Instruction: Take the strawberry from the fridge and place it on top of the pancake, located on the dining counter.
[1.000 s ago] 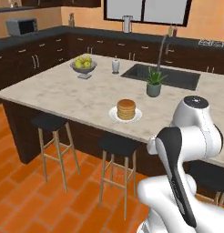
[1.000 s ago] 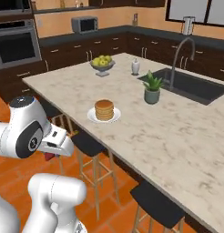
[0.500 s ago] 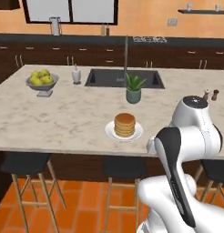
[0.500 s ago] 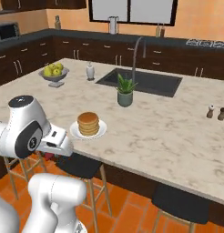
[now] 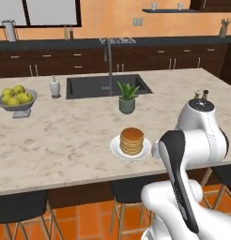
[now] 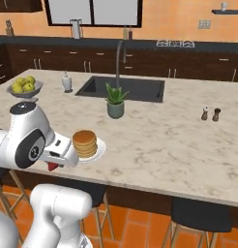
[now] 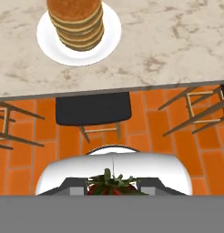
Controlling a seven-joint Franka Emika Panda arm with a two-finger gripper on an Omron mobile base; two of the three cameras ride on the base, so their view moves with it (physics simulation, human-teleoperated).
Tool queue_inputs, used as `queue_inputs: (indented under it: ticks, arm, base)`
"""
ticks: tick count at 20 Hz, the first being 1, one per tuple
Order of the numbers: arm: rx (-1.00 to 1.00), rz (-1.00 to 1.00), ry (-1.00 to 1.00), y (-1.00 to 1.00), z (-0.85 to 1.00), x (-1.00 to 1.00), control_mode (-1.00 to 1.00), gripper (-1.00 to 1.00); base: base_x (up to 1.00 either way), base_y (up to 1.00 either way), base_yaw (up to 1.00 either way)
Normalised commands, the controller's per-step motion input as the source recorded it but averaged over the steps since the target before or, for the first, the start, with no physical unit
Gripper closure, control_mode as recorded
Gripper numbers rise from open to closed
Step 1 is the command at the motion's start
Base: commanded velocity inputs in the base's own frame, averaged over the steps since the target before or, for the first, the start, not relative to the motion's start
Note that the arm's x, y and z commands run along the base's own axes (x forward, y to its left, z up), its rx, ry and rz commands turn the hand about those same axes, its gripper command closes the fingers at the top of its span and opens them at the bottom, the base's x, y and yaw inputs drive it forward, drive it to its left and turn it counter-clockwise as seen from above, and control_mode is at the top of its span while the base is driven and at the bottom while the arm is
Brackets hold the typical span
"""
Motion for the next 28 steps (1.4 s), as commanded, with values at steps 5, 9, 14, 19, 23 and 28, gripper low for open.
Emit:
queue_inputs:
  ticks: [5,9,14,19,23,28]
  arm:
    - [0.00,0.00,0.00,0.00,0.00,0.00,1.00,1.00]
    - [0.00,0.00,0.00,0.00,0.00,0.00,1.00,1.00]
    - [0.00,0.00,0.00,0.00,0.00,0.00,1.00,1.00]
    - [0.00,0.00,0.00,0.00,0.00,0.00,1.00,1.00]
    - [0.00,0.00,0.00,0.00,0.00,0.00,1.00,1.00]
    - [0.01,0.00,0.00,0.00,0.12,0.33,-1.00,1.00]
  base:
    - [0.37,0.54,-0.08]
    - [0.35,0.42,-0.06]
    - [0.62,-0.05,-0.03]
    - [0.67,-0.09,0.00]
    - [0.31,0.00,0.00]
    - [0.13,0.00,0.00]
